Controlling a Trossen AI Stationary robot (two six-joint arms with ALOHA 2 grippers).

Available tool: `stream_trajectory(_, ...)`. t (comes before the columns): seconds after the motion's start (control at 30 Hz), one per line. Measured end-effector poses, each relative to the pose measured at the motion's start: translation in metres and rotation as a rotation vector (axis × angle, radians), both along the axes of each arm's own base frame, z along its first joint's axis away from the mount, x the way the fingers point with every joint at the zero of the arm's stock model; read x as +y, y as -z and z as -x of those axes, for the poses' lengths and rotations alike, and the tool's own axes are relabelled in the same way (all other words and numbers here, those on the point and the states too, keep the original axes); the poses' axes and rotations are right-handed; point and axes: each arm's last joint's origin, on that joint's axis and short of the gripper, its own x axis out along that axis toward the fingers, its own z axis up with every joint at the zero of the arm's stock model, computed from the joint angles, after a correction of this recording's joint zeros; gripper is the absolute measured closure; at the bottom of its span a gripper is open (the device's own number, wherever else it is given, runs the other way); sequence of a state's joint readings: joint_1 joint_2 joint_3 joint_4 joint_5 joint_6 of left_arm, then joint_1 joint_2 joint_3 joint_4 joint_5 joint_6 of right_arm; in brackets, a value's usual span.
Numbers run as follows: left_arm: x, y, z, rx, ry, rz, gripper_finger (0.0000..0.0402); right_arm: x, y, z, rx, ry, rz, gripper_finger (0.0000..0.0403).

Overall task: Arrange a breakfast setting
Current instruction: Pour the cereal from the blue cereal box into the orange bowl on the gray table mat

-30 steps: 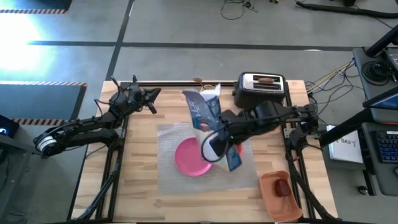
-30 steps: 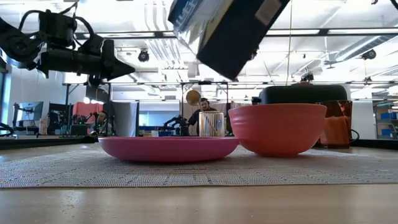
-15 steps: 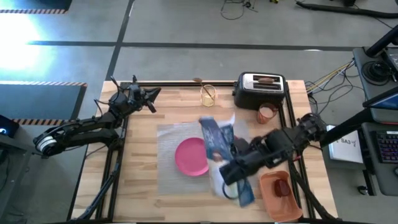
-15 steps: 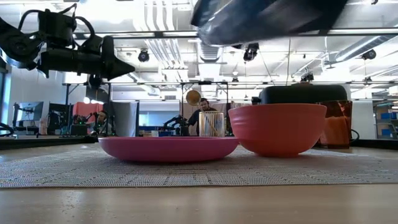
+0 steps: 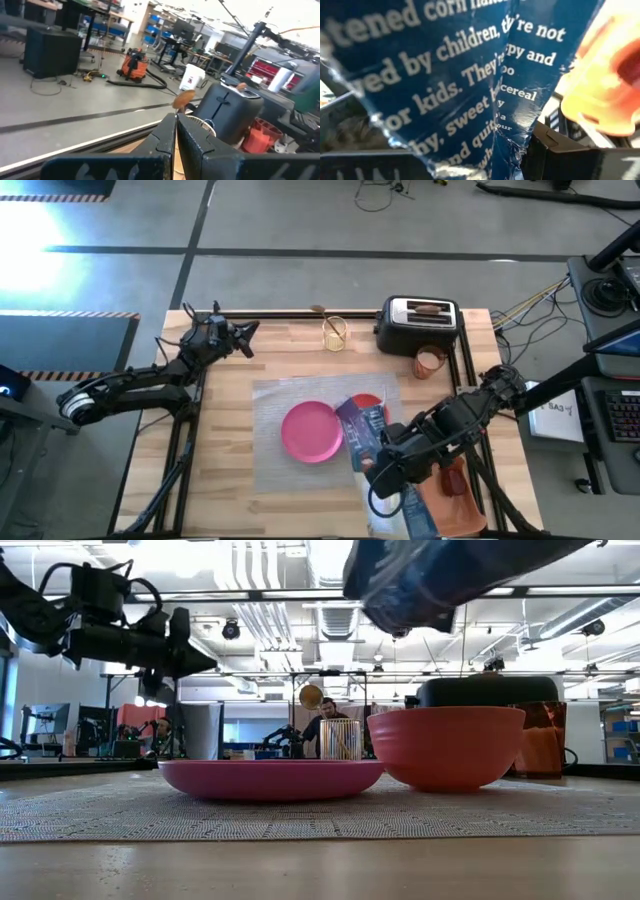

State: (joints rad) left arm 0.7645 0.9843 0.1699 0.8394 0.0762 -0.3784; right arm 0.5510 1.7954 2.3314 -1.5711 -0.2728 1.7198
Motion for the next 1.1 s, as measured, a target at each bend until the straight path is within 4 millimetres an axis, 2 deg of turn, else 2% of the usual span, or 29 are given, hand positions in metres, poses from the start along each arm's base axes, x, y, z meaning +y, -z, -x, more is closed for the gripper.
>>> stream_trajectory(0.23, 0.002, 0.005, -0.002, 0.019, -0.001, 0.028, 0.0402, 0.002, -0.001, 0.002, 0.074, 0.007, -0.086, 0.0294)
stream_trajectory(0.43, 0.002, 0.006, -0.002, 0.02, 0.001, 0.028, 0.0402, -0.005, -0.002, -0.002, 0.11, 0.019, -0.136, 0.0294)
stream_trajectory(0.7, 0.002, -0.007, -0.005, -0.107, 0.072, 0.07, 0.0402, -0.026, -0.003, -0.014, 0.151, 0.044, -0.227, 0.0294)
stream_trajectory(0.93, 0.003, -0.017, -0.011, -0.109, 0.2, 0.055, 0.0402, -0.048, -0.004, -0.024, 0.157, 0.097, -0.266, 0.0294)
stream_trajectory(1.1, 0.002, -0.017, -0.011, -0.105, 0.21, 0.06, 0.0402, -0.062, -0.005, -0.029, 0.174, 0.115, -0.317, 0.0294)
